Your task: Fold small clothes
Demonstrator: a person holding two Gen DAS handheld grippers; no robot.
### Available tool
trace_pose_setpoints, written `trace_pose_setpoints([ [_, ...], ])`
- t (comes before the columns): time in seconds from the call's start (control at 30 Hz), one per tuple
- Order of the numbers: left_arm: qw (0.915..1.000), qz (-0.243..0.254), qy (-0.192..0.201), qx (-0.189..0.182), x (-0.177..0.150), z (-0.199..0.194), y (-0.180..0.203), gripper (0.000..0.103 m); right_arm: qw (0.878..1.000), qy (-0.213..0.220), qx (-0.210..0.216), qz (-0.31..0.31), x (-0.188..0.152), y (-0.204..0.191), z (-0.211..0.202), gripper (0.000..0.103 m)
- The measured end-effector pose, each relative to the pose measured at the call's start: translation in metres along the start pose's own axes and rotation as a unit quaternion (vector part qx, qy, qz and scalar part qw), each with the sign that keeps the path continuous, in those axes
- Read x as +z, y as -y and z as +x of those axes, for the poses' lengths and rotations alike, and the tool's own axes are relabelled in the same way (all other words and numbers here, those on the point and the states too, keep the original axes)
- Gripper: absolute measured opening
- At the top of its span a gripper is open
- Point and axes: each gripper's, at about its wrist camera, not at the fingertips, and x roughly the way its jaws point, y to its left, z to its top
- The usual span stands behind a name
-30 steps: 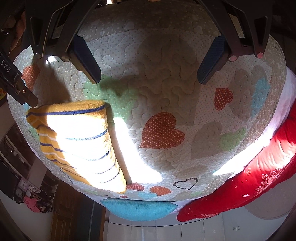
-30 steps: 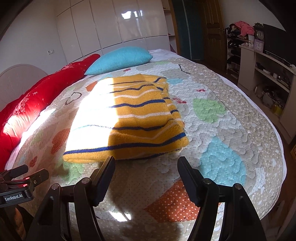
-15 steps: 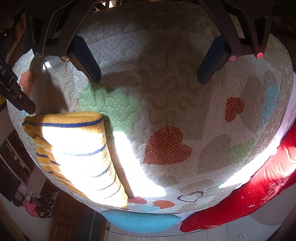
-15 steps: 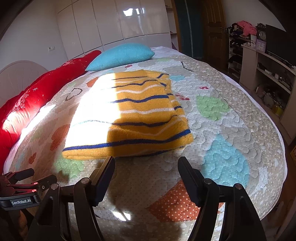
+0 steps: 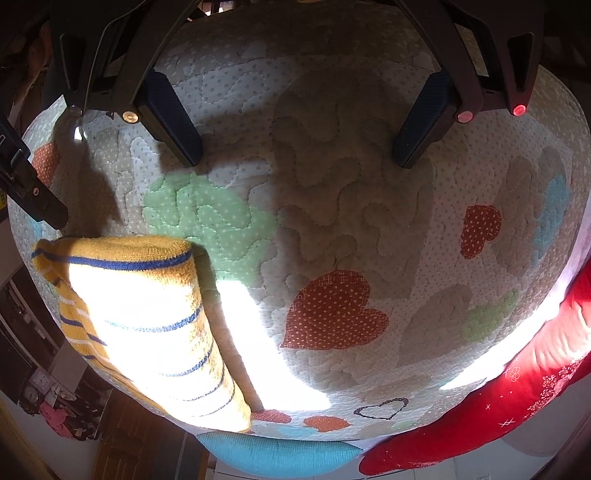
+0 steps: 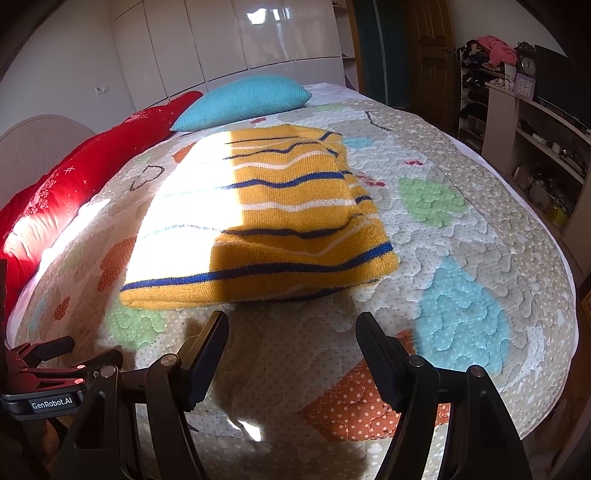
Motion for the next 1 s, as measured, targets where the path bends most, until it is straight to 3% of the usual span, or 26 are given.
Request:
trace_pose_setpoints([
  [0.47, 0.9998, -0.007, -0.017, 0.002, 0.0016, 0.0067, -0.0029, 0.103, 1.000, -0.015, 0.007, 0.020, -0.0051, 0.0064, 0.0071, 0.078],
  [1.0, 1.0000, 0.000, 0.004, 0.003, -0.0033, 0.0057, -0.0026, 0.103, 1.000, -0.019, 0.001, 0.012, -0.0070, 0.0025, 0.0097, 0.081],
])
